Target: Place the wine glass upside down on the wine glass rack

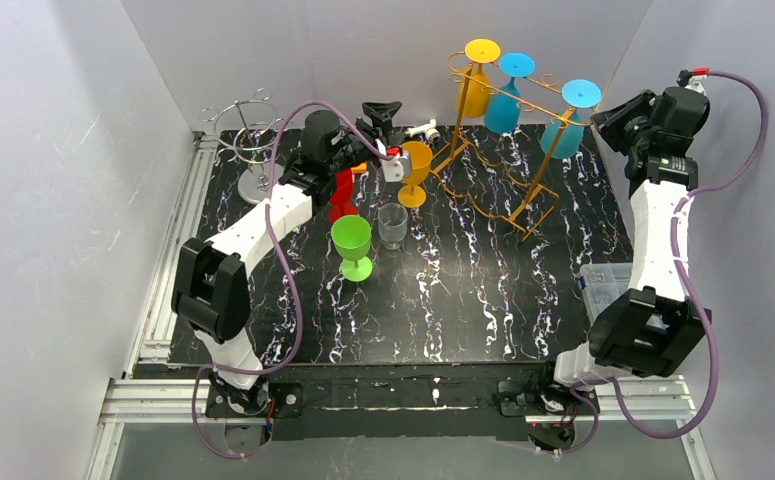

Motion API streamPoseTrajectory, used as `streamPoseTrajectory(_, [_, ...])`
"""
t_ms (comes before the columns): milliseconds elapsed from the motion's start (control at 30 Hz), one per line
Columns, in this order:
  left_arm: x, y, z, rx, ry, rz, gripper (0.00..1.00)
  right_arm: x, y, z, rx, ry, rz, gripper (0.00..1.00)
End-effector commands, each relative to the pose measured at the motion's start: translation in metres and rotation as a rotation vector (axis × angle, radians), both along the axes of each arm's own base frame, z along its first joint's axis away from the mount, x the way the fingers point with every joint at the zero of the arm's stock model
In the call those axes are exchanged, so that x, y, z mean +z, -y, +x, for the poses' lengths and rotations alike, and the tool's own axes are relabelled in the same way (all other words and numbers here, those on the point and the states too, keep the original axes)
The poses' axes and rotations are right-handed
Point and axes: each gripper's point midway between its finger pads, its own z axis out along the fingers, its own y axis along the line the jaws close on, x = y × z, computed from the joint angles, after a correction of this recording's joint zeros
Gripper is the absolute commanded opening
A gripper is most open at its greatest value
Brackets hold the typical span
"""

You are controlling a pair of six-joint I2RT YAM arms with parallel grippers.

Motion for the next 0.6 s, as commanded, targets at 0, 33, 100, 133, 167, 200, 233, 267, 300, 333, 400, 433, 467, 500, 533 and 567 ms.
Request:
streamPoseTrajectory(0, [0.024, -0.017, -0.022, 0.021, -0.044, -0.045, 0.63, 0.002, -0.006, 0.007, 0.105, -0.012, -0.049, 0.07])
streamPoseTrajectory(33, [0.021, -0.019, -0.026, 0.024, -0.062, -0.042, 0.63, 0.001, -0.006, 0.008, 0.108, -0.018, -0.054, 0.08])
streamPoseTrajectory(100, [0.017, -0.023, -0.032, 0.033, -0.118, -0.048, 0.63, 0.002, -0.005, 0.008, 0.110, -0.015, -0.068, 0.11])
streamPoseTrajectory(133, [0.013, -0.025, -0.035, 0.039, -0.148, -0.043, 0.63, 0.004, -0.005, 0.007, 0.110, -0.009, -0.075, 0.14])
streamPoseTrajectory(167, [0.010, -0.027, -0.038, 0.045, -0.168, -0.038, 0.63, 0.005, -0.005, 0.006, 0.109, -0.006, -0.080, 0.17])
streamPoseTrajectory(200, [0.005, -0.029, -0.039, 0.054, -0.185, -0.033, 0.64, 0.006, -0.004, 0.004, 0.106, -0.007, -0.083, 0.20])
streamPoseTrajectory(233, [0.001, -0.031, -0.040, 0.063, -0.200, -0.030, 0.64, 0.006, -0.004, 0.002, 0.102, -0.008, -0.091, 0.24])
streamPoseTrajectory(267, [-0.003, -0.033, -0.041, 0.072, -0.218, -0.028, 0.65, 0.008, -0.004, 0.001, 0.101, -0.007, -0.095, 0.27])
streamPoseTrajectory(300, [-0.006, -0.035, -0.042, 0.081, -0.236, -0.031, 0.66, 0.008, -0.003, -0.001, 0.097, -0.009, -0.100, 0.32])
streamPoseTrajectory(333, [-0.009, -0.037, -0.043, 0.090, -0.258, -0.035, 0.68, 0.008, -0.003, -0.003, 0.094, -0.009, -0.103, 0.36])
streamPoseTrajectory(400, [-0.010, -0.040, -0.047, 0.109, -0.312, -0.056, 0.69, 0.009, -0.002, -0.005, 0.088, -0.009, -0.107, 0.45])
streamPoseTrajectory(433, [-0.011, -0.042, -0.048, 0.120, -0.338, -0.065, 0.71, 0.009, -0.002, -0.006, 0.085, -0.010, -0.109, 0.49])
streamPoseTrajectory(467, [-0.014, -0.045, -0.050, 0.134, -0.370, -0.068, 0.72, 0.008, -0.002, -0.007, 0.082, -0.012, -0.108, 0.52])
streamPoseTrajectory(500, [-0.016, -0.047, -0.052, 0.143, -0.393, -0.068, 0.73, 0.009, -0.002, -0.008, 0.083, -0.010, -0.106, 0.55])
streamPoseTrajectory(533, [-0.020, -0.049, -0.055, 0.150, -0.416, -0.062, 0.74, 0.009, -0.003, -0.008, 0.082, -0.007, -0.105, 0.57])
streamPoseTrajectory(567, [-0.022, -0.052, -0.060, 0.159, -0.440, -0.049, 0.76, 0.010, -0.003, -0.008, 0.084, -0.007, -0.102, 0.59])
